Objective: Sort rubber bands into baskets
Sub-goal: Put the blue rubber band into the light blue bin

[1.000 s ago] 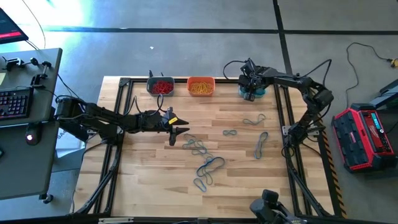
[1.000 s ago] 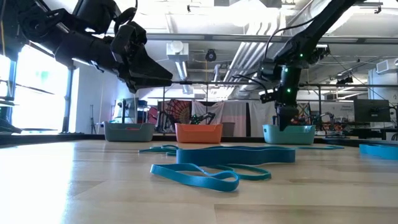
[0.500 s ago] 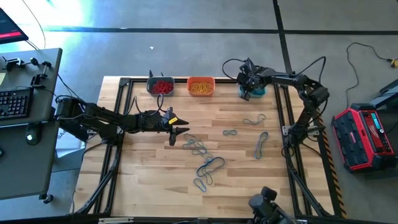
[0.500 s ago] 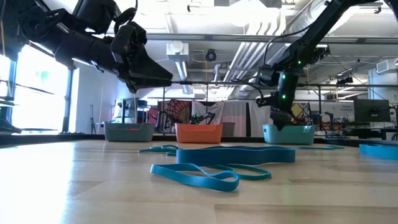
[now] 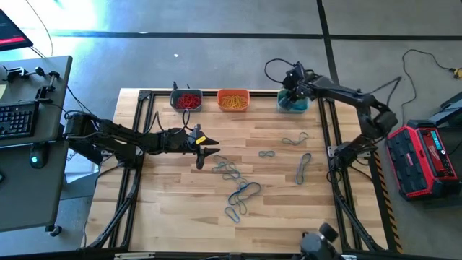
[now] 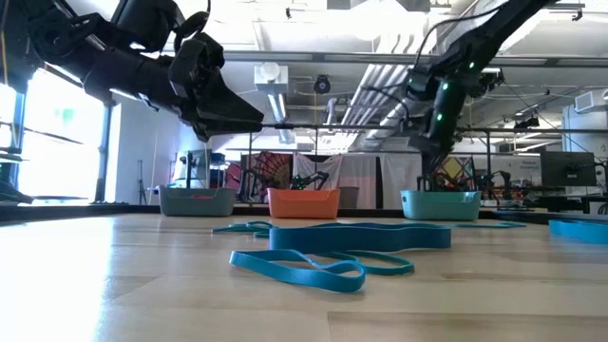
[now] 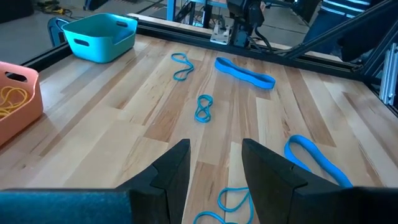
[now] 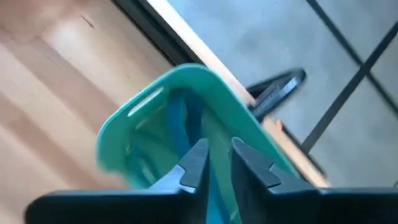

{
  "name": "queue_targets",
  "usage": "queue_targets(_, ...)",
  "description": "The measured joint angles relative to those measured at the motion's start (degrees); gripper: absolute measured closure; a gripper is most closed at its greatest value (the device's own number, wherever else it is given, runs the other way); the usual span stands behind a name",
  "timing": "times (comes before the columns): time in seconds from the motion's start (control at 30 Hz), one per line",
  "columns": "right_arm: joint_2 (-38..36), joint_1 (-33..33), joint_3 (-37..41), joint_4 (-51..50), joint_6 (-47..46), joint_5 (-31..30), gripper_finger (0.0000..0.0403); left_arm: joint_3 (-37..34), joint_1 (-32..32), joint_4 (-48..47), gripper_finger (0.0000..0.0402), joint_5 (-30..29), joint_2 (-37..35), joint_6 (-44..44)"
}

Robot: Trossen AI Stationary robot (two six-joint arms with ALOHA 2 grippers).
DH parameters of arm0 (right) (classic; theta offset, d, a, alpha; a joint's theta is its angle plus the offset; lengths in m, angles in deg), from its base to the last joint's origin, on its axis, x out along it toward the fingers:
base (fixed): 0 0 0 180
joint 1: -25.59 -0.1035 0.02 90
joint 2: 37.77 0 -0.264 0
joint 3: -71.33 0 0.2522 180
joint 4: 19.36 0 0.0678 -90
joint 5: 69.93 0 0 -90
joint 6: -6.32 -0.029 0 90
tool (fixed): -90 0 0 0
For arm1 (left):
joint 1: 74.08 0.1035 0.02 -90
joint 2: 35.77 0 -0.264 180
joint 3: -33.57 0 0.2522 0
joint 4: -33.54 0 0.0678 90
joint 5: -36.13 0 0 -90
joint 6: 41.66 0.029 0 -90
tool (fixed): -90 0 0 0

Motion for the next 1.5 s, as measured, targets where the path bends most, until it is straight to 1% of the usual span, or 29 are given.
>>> queue_targets(0.1,-3.9,-0.9,0.0,-6.1,-5.4,0.5,0.0337,0.0,0.0,-0.2,0.0264,0.0,0.0,0.0)
queue_targets(0.17,-6.6,-2.2,0.0,-12.1,-10.3,2.1,0.0333,0.0,0.0,-0.2,0.0264,0.0,0.0,0.0)
queue_targets(0.23,-9.3,-4.3,0.2,-16.9,-16.2,4.0,0.0335,0.0,0.0,-0.2,0.0264,0.0,0.0,0.7)
queue_targets(0.33,-13.5,-8.4,2.6,-20.0,-24.8,5.0,0.0348,0.0,0.0,-0.1,0.0264,0.0,0.0,2.4)
queue_targets(0.57,-22.5,-20.8,13.5,-18.3,-41.2,4.9,0.0397,0.0,0.0,-0.2,0.0264,0.0,0.0,4.2)
queue_targets(0.73,-28.0,-30.7,21.0,-17.1,-52.1,4.9,0.0397,0.0,0.0,-0.4,0.0264,0.0,0.0,5.1)
queue_targets(0.83,-29.4,-35.0,24.1,-17.0,-55.9,5.1,0.0399,0.0,0.0,-0.3,0.0264,0.0,0.0,5.6)
queue_targets(0.9,-29.3,-36.3,25.5,-16.8,-57.2,5.4,0.04,0.0,0.0,-0.2,0.0264,0.0,0.0,6.1)
queue_targets(1.03,-28.8,-37.4,25.8,-18.2,-55.5,10.0,0.04,0.0,0.0,-0.2,0.0264,0.0,0.0,6.7)
queue_targets(1.17,-28.8,-43.0,24.1,-20.9,-51.3,10.2,0.0386,0.0,0.0,-0.2,0.0264,0.0,0.0,8.4)
queue_targets(1.23,-28.8,-46.7,23.0,-22.1,-48.6,10.0,0.0368,0.0,0.0,-0.4,0.0264,0.0,0.0,8.9)
queue_targets(1.33,-28.8,-52.4,21.4,-23.1,-45.1,9.9,0.033,0.0,0.0,-0.4,0.0264,0.0,0.0,9.6)
queue_targets(1.5,-28.5,-60.3,21.3,-27.0,-37.3,8.3,0.0268,0.0,0.0,-0.5,0.0264,0.0,0.0,9.6)
